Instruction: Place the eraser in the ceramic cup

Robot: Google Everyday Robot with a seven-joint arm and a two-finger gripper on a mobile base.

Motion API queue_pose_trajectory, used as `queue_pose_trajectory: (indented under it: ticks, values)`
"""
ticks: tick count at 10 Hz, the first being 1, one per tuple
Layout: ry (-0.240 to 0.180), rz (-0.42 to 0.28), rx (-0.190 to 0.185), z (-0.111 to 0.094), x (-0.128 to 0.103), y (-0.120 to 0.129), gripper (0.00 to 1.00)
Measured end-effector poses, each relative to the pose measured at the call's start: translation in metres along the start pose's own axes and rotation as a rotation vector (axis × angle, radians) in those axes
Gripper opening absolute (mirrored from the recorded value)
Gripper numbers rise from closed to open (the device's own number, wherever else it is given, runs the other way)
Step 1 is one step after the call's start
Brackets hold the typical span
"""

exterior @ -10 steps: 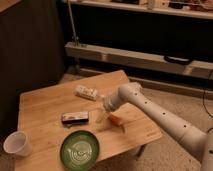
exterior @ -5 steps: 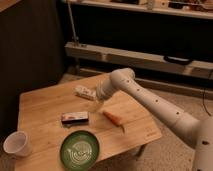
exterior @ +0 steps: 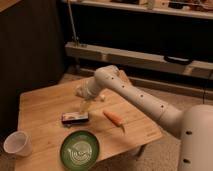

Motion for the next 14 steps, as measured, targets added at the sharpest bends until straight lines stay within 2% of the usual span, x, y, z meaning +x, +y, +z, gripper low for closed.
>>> queue_pose_trajectory:
  ticks: [3,7,12,14]
  values:
    - [0.002,-0.025,0.046,0.021,0.018,-0.018,0.8]
    - [-0.036,-0.035,0.111,0.052,0.033,-0.034,0.8]
    - [-0.052,-0.01,0.144,0.089,0.03,-0.043,0.8]
    - [-0.041,0.019,0.159,0.104,0.024,-0.043,0.79]
